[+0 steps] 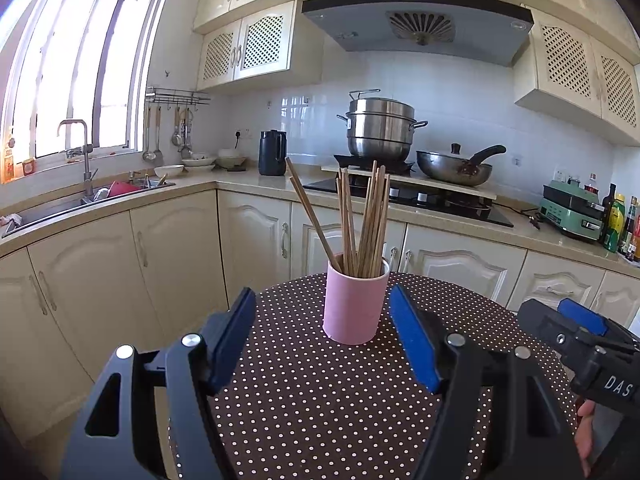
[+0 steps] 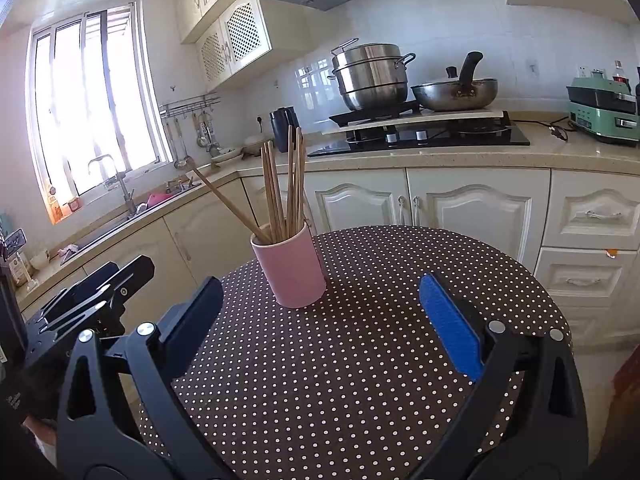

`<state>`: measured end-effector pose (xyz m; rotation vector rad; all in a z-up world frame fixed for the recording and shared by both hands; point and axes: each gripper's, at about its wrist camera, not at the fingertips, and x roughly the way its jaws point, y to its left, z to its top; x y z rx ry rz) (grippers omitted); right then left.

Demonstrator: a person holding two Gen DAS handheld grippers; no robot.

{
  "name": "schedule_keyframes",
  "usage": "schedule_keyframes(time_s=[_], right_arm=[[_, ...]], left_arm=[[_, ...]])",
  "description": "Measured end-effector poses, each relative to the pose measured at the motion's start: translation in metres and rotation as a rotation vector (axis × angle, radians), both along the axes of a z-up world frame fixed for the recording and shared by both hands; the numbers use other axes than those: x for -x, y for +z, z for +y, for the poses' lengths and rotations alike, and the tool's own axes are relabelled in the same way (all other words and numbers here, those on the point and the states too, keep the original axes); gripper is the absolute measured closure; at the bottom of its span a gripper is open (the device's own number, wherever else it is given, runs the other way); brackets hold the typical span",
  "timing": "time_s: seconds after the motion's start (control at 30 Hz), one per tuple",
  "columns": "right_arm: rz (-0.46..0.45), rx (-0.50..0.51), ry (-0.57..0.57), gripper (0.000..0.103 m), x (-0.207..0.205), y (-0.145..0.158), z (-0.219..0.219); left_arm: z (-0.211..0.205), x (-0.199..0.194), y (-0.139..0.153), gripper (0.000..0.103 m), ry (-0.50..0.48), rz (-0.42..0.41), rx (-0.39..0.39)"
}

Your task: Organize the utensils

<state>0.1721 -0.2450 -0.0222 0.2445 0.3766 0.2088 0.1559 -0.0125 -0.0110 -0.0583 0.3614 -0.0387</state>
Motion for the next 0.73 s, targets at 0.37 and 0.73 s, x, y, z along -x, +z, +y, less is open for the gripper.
schedule_keyframes(time_s=[0.37,0.73], right_arm=[[0.006,-0.009,0.01,0.006,-0.0036,-0.0005,-0.0031],[0.026,-0.033,0.001,0.006,-0.0075,-0.0043,-0.0077]], left_arm=[[0.0037,-0.0031,0.0017,0.034,0.022,-0.004,0.022],[0.0005,-0.0067,-0.0008,0.034,0.022,0.018,0.008]])
